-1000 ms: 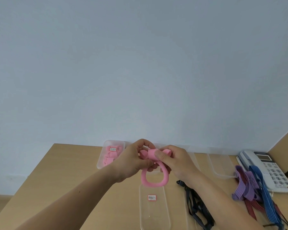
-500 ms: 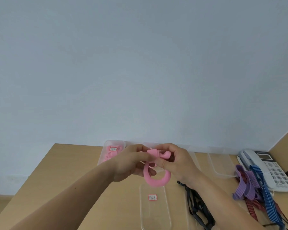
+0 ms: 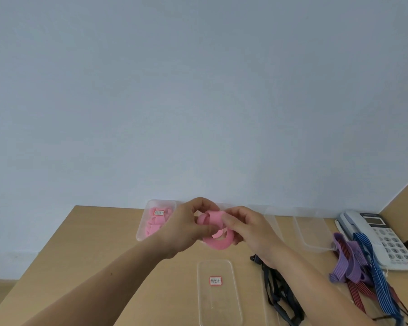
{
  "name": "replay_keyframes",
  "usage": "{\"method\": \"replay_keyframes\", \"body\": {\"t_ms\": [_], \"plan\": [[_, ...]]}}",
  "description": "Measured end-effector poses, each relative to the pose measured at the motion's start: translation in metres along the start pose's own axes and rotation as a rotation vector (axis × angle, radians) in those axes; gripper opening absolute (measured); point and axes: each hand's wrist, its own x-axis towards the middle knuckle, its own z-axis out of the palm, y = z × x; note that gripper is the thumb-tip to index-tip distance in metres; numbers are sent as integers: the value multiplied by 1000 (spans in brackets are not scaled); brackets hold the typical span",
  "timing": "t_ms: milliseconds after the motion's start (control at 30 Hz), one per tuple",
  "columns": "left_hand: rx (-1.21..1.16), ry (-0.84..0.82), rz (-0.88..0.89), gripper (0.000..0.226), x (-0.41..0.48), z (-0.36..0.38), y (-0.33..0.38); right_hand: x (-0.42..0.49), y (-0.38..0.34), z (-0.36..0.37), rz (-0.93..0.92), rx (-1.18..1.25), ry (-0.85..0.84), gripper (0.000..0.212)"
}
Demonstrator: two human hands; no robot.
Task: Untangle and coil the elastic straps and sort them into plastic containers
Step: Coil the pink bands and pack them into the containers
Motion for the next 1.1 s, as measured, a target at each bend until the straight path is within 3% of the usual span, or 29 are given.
{"method": "replay_keyframes", "body": {"t_ms": [267, 367, 433, 567, 867, 1100], "plan": [[115, -10, 24, 34, 0, 7, -2, 3, 0, 0, -25, -70, 36, 20], [95, 2, -46, 51, 0, 8, -1, 3, 0, -1, -61, -47, 67, 21], [-17, -51, -111, 58, 1, 6, -1, 2, -2, -1, -82, -9, 73, 23], [-282, -234, -187, 39, -2, 2, 8, 1, -3, -2, -133, -1, 82, 32], [-363, -67, -189, 38, 0, 3, 1, -2, 5, -1, -214, -101, 44, 37], [-346, 87, -85, 48, 2, 3, -6, 4, 2, -3, -159, 11, 51, 20]]}}
